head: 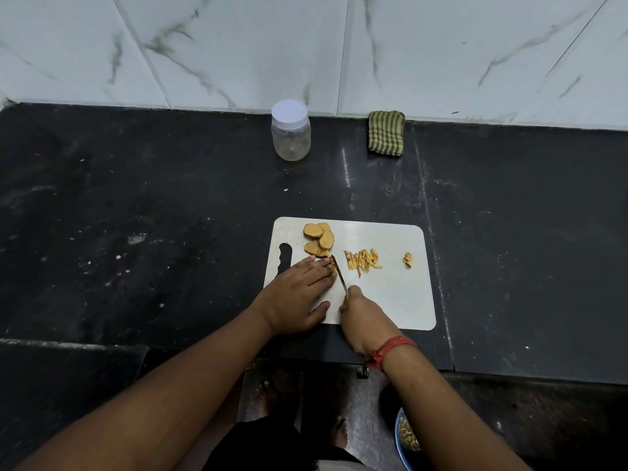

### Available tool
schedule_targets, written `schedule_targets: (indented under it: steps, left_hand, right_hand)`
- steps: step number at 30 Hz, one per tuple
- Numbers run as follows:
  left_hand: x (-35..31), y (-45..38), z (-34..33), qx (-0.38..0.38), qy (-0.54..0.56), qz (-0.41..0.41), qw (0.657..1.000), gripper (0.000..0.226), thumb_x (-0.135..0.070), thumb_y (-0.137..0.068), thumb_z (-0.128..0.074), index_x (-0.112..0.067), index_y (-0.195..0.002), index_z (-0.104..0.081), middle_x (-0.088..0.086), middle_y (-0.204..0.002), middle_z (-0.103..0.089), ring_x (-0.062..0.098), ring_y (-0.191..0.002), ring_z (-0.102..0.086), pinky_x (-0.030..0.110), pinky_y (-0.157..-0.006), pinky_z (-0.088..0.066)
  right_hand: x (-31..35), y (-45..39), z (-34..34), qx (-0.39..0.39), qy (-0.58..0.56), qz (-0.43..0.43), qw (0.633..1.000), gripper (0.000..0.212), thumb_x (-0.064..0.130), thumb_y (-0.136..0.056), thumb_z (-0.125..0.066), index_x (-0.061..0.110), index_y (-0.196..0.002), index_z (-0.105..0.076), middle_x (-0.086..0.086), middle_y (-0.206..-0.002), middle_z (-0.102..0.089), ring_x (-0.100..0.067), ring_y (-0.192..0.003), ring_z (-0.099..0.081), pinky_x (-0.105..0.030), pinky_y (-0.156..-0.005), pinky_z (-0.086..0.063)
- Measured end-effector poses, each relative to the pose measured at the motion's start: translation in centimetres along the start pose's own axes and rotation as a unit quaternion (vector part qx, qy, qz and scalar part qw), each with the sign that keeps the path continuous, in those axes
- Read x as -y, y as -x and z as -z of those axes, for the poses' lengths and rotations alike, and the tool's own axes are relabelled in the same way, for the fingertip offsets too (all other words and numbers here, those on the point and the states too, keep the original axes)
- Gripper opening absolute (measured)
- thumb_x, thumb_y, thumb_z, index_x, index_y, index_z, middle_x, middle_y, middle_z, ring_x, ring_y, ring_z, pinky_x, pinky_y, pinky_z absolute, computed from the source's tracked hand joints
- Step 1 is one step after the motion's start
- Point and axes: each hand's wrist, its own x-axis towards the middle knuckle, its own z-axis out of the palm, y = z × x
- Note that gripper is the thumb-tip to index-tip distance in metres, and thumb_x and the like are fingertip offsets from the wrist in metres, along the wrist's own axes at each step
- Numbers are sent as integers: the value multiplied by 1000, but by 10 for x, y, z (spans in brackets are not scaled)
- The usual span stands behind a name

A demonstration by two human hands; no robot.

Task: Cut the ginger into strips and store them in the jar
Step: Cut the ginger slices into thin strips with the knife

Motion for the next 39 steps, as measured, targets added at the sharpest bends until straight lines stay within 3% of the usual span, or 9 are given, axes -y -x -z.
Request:
schedule_targets:
  steps: [6,12,16,20,24,28,32,34,39]
  left_hand:
    - [2,-1,-1,2,-1,-3,1000,57,-42,-95,-51,-4,-138,-60,13,-144,-57,26,-141,-45,39,-123,-27]
    - [-2,-1,-1,16,-12,1,1000,59,-43,-96,-49,-6,-141,-57,12,-147,-54,26,-142,-45,40,-123,-28]
    - [1,-2,0,14,-17,6,1000,60,-44,-95,-49,-6,-140,-58,13,-147,-55,27,-141,-46,39,-123,-28]
    - [-1,-1,0,10,-15,7,1000,60,-44,-95,-50,-6,-141,-56,12,-148,-54,26,-142,-45,38,-124,-26]
    - [-3,-2,4,-4,3,14,1000,62,-43,-95,-53,-6,-144,-49,11,-147,-49,24,-140,-43,36,-125,-20]
    - [-3,-1,3,-4,-7,-13,1000,56,-39,-96,-54,-5,-140,-54,11,-144,-50,26,-135,-47,42,-123,-27]
    - [0,-2,3,-3,-20,-29,999,56,-38,-96,-52,-4,-140,-57,13,-143,-53,27,-135,-47,43,-122,-30]
    - [0,-3,2,3,-29,-28,999,56,-39,-96,-50,-4,-140,-58,13,-143,-56,27,-136,-48,43,-122,-30]
    - [-2,-2,1,1,-35,-22,999,56,-40,-96,-52,-4,-139,-58,14,-142,-57,27,-136,-49,43,-122,-30]
  right_hand:
    - [3,-4,-1,6,8,-6,1000,7,10,-99,-39,11,-97,-32,-19,-104,-61,-33,-93,-58,-28,-68,-33]
    - [-1,1,-6,19,19,-8,1000,8,8,-98,-38,11,-99,-31,-19,-104,-61,-26,-79,-50,-27,-66,-33]
    - [1,-4,-3,15,18,-11,1000,9,6,-97,-39,9,-104,-35,-18,-103,-62,-32,-94,-60,-26,-66,-34]
    - [-1,-2,-5,16,19,-7,1000,8,7,-97,-38,11,-99,-32,-17,-100,-62,-28,-84,-57,-26,-65,-33]
    - [-3,-2,-3,22,11,0,1000,5,9,-98,-37,10,-98,-33,-7,-83,-52,-24,-75,-49,-27,-64,-34]
    - [-7,5,-6,24,11,6,1000,6,6,-97,-38,10,-96,-33,1,-74,-45,-20,-71,-46,-26,-65,-31]
    - [-7,2,-5,22,8,7,1000,6,8,-98,-39,10,-97,-33,-6,-86,-50,-23,-77,-50,-25,-65,-32]
    - [-8,-1,-5,20,15,6,1000,5,9,-99,-39,10,-101,-34,-8,-90,-52,-29,-89,-58,-25,-67,-33]
    - [-13,-2,-10,11,13,19,1000,7,8,-98,-39,11,-98,-32,1,-77,-46,-27,-87,-59,-25,-64,-34]
